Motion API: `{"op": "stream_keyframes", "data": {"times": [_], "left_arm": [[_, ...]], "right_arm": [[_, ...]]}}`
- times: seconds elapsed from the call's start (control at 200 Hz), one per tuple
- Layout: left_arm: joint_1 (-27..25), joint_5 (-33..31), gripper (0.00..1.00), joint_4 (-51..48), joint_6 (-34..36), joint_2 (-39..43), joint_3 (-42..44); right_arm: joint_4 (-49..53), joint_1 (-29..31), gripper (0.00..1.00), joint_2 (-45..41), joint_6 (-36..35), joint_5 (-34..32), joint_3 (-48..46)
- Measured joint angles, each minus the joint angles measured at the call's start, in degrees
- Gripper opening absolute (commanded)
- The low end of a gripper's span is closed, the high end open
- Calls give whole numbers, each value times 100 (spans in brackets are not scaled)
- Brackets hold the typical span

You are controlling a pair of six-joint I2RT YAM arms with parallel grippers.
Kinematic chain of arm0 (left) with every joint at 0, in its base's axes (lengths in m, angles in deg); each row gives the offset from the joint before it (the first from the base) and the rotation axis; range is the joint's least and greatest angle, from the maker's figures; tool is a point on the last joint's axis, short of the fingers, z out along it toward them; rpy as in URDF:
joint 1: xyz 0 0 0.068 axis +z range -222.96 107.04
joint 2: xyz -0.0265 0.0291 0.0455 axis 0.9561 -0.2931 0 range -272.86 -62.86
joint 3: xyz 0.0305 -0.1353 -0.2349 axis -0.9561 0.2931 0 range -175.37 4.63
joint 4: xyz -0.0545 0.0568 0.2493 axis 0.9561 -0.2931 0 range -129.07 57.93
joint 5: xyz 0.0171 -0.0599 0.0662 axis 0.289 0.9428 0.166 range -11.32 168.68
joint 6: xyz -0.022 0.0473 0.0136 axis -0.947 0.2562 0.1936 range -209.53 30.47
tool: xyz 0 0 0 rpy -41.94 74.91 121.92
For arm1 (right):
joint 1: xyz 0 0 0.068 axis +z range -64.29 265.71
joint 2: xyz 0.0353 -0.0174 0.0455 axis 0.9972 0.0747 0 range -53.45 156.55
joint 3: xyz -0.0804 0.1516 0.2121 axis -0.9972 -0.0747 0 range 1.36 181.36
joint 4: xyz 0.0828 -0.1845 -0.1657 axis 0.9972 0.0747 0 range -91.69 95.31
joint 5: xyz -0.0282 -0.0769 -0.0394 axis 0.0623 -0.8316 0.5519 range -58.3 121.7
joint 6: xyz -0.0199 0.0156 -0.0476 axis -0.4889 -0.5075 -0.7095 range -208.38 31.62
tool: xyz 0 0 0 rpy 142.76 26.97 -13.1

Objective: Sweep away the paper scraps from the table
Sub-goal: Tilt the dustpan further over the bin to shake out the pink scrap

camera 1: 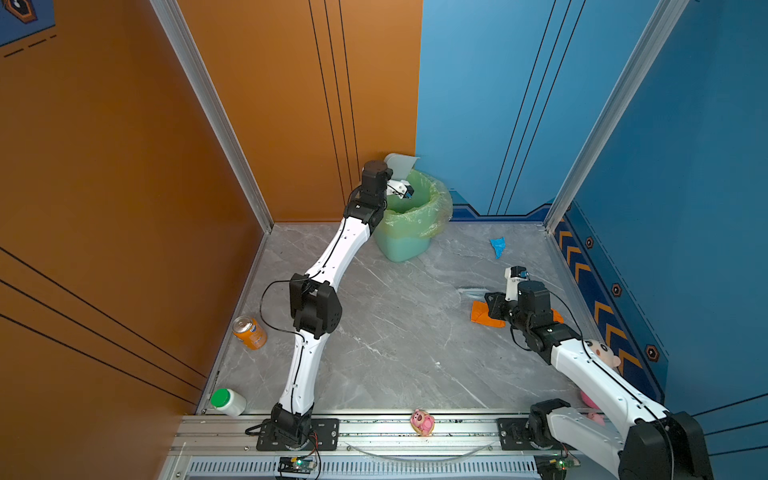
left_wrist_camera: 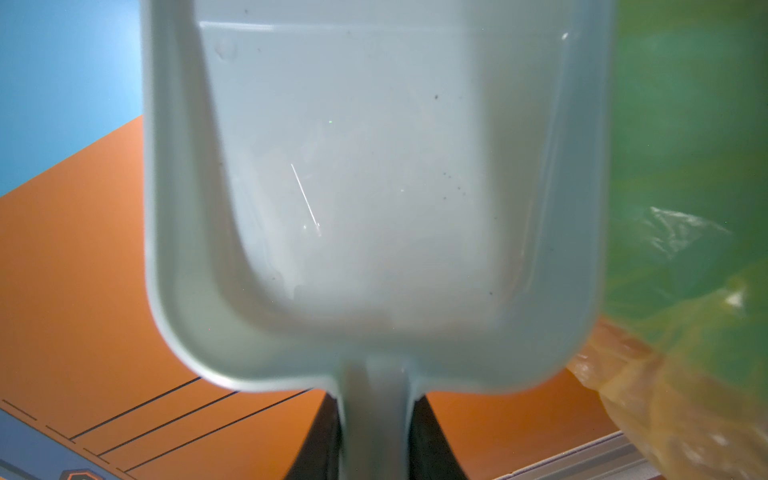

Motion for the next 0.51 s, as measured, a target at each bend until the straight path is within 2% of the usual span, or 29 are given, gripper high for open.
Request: {"op": "stream_keyframes", "data": {"times": [0.15, 0.506], "left_arm": [[15, 153, 0, -111, -385, 0, -61], [35, 621, 0, -815, -2522, 216, -542]], "right_arm": [[0, 4, 0, 0, 0, 0, -7], [22, 111, 0, -254, 4, -33, -7]]}}
